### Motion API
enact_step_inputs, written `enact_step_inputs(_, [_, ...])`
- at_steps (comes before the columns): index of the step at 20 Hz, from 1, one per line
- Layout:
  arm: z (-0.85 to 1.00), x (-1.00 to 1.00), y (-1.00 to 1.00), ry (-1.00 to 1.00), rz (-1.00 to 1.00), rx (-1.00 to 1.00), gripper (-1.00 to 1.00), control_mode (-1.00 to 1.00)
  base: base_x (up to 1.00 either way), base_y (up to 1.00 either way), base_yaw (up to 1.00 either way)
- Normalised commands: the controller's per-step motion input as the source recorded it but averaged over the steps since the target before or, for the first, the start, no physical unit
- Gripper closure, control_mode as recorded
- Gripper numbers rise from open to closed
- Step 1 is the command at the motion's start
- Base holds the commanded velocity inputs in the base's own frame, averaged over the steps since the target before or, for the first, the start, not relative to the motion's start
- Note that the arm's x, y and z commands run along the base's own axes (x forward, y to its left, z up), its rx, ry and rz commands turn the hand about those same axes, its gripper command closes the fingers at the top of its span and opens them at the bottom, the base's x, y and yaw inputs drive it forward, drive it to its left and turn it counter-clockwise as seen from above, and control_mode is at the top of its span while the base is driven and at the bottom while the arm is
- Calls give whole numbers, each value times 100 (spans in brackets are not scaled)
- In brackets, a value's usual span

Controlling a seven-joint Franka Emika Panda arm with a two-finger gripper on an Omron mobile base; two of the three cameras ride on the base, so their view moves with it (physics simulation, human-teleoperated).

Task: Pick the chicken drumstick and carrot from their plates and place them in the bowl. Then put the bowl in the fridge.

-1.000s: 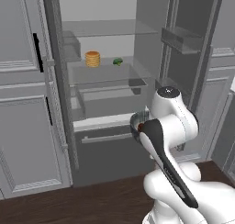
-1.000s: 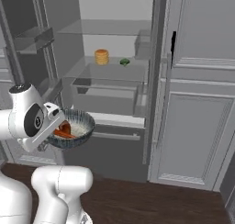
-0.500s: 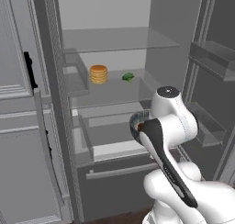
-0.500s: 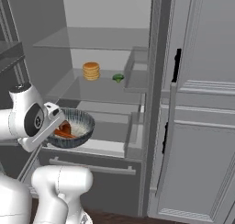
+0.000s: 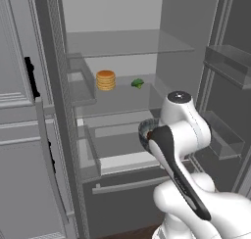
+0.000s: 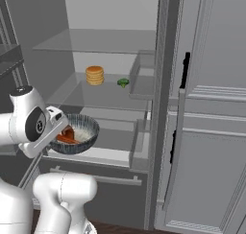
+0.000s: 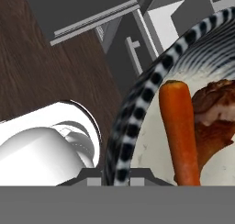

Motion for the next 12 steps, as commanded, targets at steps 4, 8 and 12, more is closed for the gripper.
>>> enact_step_inputs(4, [0, 0, 0, 0, 0, 0, 100, 100, 7, 0, 0])
enact_step_inputs(8, [1, 8, 0, 0, 1, 0, 100, -100, 17, 0, 0])
enact_step_inputs(12, [28, 52, 0, -13, 19, -1, 100, -100, 0, 0, 0])
